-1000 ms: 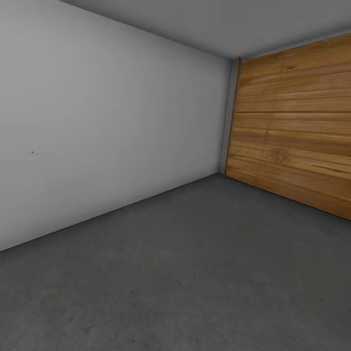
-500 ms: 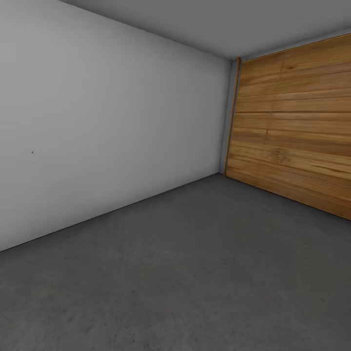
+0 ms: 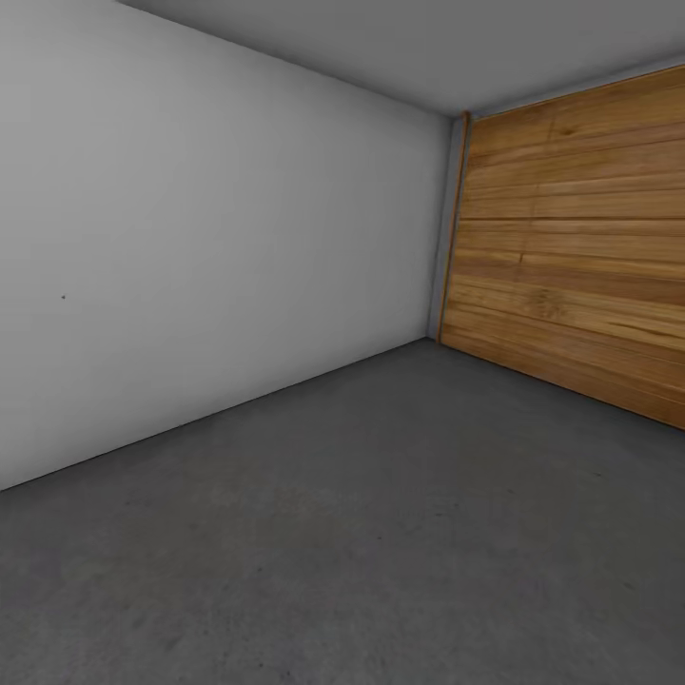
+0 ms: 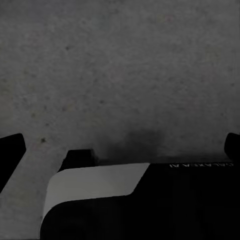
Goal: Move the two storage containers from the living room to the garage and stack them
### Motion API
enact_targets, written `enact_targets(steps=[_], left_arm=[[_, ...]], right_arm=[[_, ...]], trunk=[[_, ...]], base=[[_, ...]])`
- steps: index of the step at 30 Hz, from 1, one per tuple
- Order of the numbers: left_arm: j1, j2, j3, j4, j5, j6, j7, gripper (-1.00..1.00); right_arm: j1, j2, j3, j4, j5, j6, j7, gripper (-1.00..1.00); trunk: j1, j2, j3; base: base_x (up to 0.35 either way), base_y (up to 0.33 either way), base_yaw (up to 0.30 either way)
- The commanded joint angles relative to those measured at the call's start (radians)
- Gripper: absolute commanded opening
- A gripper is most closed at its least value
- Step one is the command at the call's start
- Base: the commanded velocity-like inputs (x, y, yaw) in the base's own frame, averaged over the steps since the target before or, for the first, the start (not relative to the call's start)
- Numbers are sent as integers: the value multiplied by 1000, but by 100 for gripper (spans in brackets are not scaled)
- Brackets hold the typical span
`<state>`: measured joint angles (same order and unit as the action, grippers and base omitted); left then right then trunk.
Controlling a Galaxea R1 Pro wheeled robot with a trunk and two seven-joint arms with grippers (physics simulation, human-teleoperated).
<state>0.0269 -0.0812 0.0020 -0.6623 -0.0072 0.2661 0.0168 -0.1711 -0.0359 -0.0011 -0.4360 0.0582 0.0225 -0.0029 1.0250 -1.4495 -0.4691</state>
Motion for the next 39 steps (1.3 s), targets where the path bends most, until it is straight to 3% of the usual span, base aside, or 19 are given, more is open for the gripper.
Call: enact_targets(steps=[1,5,10,16,30,33,35,36,39], left_arm=[[-2,5,3,-6,1,9,4,100],[-9,31,83,-7,31,8,4,100],[-10,36,118,10,42,-43,1,100],[-10,37,127,49,43,-92,2,100],[-10,36,127,64,40,-97,2,100],[-10,35,127,64,39,-97,2,100],[-10,35,127,64,39,-97,2,100],[-10,35,127,64,39,-97,2,100],[-10,38,128,64,38,-98,2,100]], right_arm=[[-1,-3,1,-1,7,3,0,100],[-5,-14,1,-1,8,4,0,100],[-5,-17,1,4,4,-50,-2,100],[-5,-18,1,18,2,-103,-3,100],[-5,-18,1,25,2,-109,-4,100],[-5,-18,4,25,3,-109,-42,100],[-5,-17,5,25,8,-110,-60,100],[-5,-16,4,25,45,-111,-90,100],[-5,-16,6,25,54,-112,-94,100]], trunk=[[0,-1,-1],[0,-1,-1],[0,-1,-1],[0,-1,-1],[0,-1,-1],[0,-1,-1],[0,-1,-1],[0,-1,-1],[0,-1,-1]], base=[[0,0,0],[0,0,0],[0,0,49],[0,0,253],[0,0,299],[0,0,300],[0,0,300],[0,0,300],[0,0,300]])
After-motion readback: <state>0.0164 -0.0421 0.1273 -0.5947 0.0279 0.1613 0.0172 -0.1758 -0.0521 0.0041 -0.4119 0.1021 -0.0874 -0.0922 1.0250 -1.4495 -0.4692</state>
